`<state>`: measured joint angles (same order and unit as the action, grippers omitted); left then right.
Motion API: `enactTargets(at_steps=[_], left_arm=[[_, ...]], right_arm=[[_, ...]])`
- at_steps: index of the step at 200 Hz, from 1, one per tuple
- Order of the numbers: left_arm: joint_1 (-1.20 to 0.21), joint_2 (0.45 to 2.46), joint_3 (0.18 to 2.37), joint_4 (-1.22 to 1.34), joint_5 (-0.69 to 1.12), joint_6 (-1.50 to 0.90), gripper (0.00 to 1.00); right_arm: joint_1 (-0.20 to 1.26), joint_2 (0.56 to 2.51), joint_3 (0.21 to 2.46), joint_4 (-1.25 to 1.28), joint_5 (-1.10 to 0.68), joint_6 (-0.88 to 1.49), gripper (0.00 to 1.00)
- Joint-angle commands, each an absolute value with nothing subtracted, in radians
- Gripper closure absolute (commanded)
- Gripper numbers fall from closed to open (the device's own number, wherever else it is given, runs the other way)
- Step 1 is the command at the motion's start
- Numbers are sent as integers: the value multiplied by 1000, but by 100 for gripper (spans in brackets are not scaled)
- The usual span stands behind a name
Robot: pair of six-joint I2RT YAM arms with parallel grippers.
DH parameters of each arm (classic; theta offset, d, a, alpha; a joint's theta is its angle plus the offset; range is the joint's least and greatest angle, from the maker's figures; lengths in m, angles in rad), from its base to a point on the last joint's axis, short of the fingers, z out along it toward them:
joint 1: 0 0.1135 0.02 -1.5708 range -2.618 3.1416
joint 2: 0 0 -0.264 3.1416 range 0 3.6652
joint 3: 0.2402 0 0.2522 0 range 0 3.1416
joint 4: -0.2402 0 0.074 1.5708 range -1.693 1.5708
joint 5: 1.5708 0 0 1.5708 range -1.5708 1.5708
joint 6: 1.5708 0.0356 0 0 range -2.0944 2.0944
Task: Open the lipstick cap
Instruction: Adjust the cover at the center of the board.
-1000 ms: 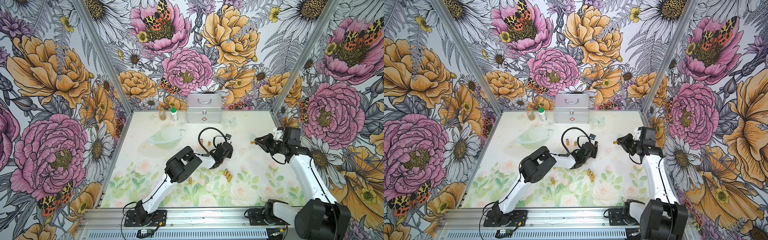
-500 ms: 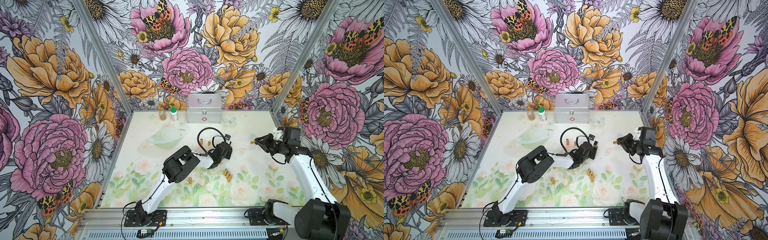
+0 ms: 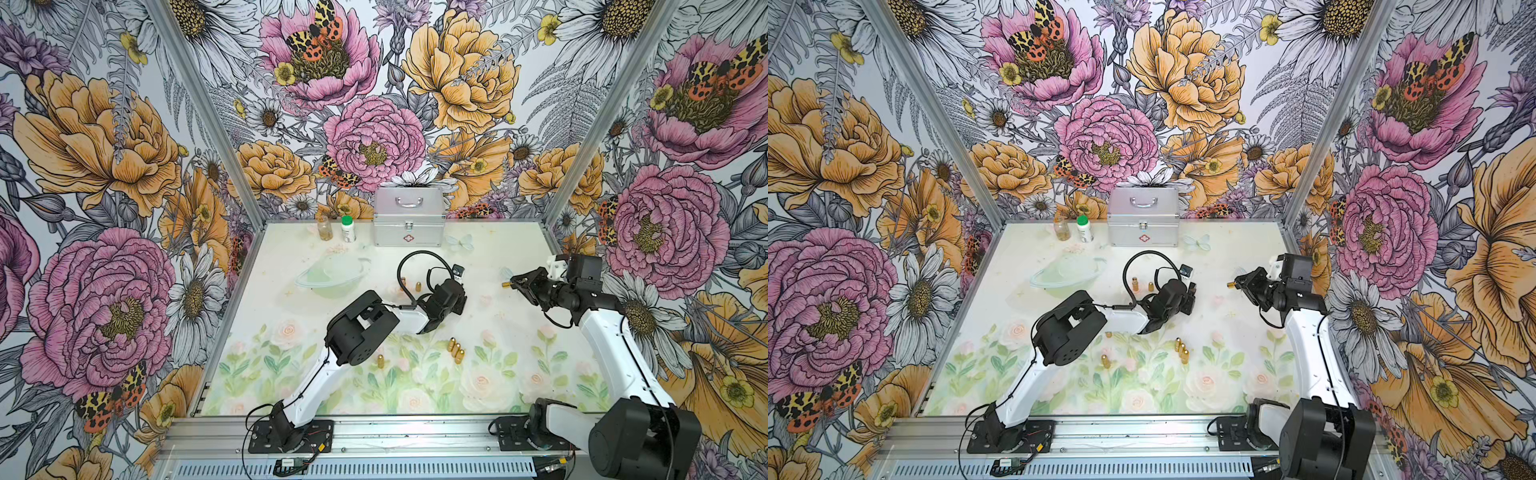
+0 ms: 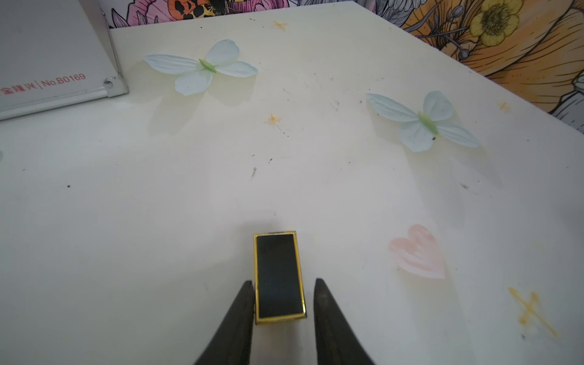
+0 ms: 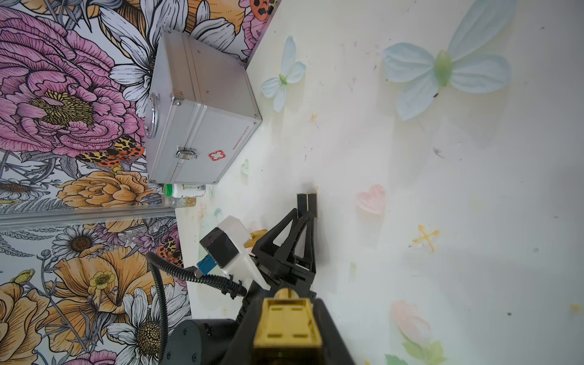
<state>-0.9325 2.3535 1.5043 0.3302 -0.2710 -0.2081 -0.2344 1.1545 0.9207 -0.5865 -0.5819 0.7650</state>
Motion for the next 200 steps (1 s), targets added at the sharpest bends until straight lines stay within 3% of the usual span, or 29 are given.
enactTargets(at_steps=[1,97,146,200], left_arm=[[-927,2382,1525,310,-295,-193,72],[-927,2409,1543,283,-306,-207,69],[-928,2397,1536,280,-306,-197,83],[-920,2312,1542,196,-246,-193,86]], right_arm=[[-242,1161,933,-575,-595,748,80],[-251,1156,933,-575,-601,748,80],[-252,1160,931,-575,-598,746,80],[-252,1155,940,-575,-601,744,80]])
